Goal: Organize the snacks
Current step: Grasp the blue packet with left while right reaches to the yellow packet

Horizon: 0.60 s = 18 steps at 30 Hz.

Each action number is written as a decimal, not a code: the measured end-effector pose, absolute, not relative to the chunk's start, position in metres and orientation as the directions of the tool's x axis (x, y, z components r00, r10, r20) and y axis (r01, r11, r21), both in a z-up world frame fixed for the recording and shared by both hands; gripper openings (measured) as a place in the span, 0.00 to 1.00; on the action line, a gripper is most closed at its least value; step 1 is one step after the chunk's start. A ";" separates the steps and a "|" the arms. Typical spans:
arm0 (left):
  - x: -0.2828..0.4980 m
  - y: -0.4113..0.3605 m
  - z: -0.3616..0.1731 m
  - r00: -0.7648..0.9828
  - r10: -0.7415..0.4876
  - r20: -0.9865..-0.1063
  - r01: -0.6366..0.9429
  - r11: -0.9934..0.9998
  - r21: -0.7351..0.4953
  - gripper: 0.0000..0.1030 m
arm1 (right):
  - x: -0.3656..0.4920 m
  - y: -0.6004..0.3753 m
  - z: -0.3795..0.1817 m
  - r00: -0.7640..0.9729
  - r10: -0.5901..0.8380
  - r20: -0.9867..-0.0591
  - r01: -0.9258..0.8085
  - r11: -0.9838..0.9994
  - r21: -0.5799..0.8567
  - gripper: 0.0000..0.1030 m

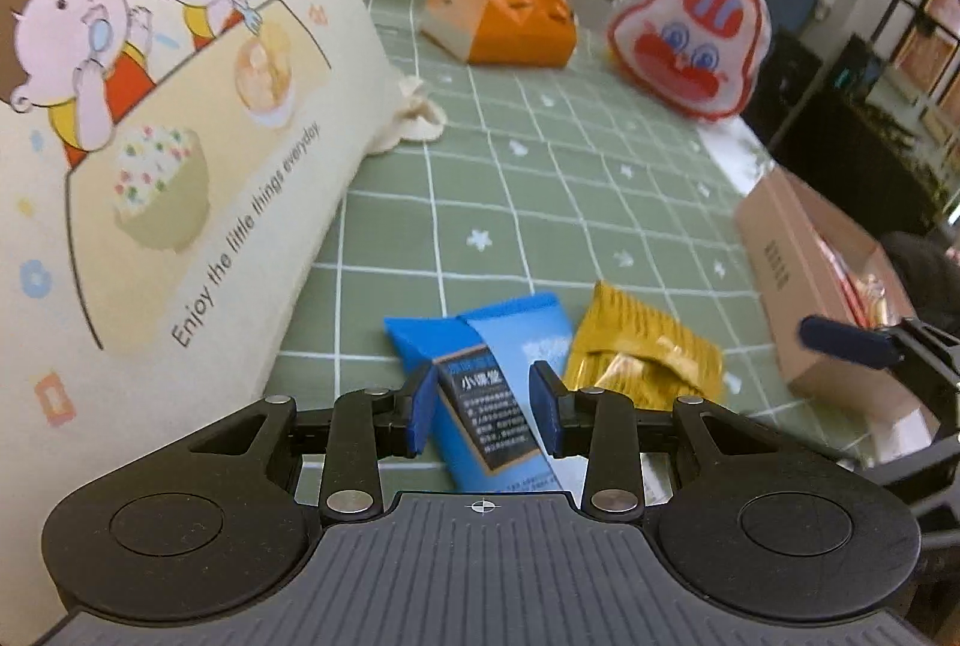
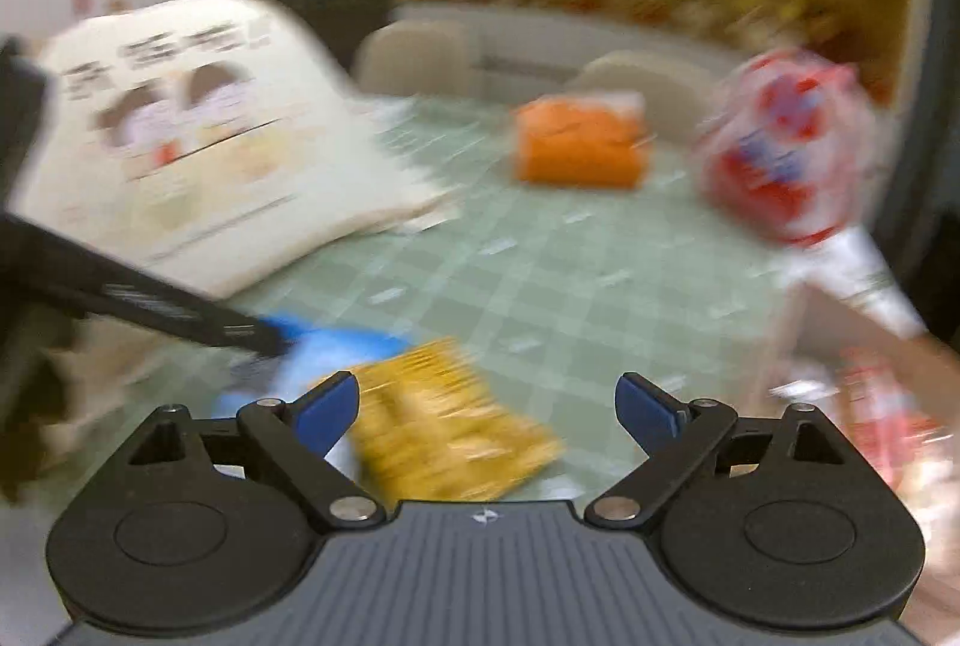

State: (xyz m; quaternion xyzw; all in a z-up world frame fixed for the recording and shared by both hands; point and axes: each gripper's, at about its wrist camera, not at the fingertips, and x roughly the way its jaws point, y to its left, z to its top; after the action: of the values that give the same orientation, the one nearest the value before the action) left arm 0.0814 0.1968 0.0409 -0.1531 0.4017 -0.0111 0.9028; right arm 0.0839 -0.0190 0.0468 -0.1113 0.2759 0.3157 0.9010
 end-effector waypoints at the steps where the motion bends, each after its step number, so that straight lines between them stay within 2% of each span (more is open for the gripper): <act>1: 0.081 0.197 0.040 0.677 -0.141 -0.722 -0.103 0.954 -0.282 0.37 | 0.086 -0.016 0.044 0.615 0.526 -0.588 -0.649 0.761 0.002 0.90; 6: 0.081 0.203 0.038 0.680 -0.128 -0.722 -0.135 0.946 -0.295 0.37 | 0.102 -0.019 0.029 0.572 0.509 -0.643 -0.630 0.775 0.053 0.90; 10: 0.084 0.200 0.036 0.679 -0.124 -0.723 -0.134 0.948 -0.289 0.37 | 0.107 -0.056 0.026 0.599 0.476 -0.644 -0.574 0.816 0.069 0.90; 11: 0.085 0.198 0.036 0.680 -0.124 -0.722 -0.131 0.949 -0.285 0.37 | 0.107 -0.065 0.024 0.616 0.457 -0.642 -0.554 0.830 0.059 0.82; 12: 0.085 0.197 0.035 0.681 -0.124 -0.721 -0.127 0.950 -0.284 0.37 | 0.110 -0.075 0.024 0.601 0.476 -0.642 -0.564 0.822 0.081 0.78; 15: 0.086 0.197 0.034 0.678 -0.129 -0.724 -0.126 0.949 -0.287 0.37 | 0.114 -0.100 0.021 0.564 0.514 -0.646 -0.554 0.816 0.165 0.78; 18: 0.084 0.200 0.035 0.677 -0.135 -0.723 -0.130 0.946 -0.298 0.37 | 0.107 -0.114 0.018 0.589 0.468 -0.659 -0.517 0.845 0.138 0.78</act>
State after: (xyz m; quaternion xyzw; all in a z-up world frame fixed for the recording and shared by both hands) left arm 0.0843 0.1997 0.0348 -0.1648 0.4017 -0.0014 0.9008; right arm 0.1075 -0.1141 0.0178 -0.0343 0.3591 0.2766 0.8907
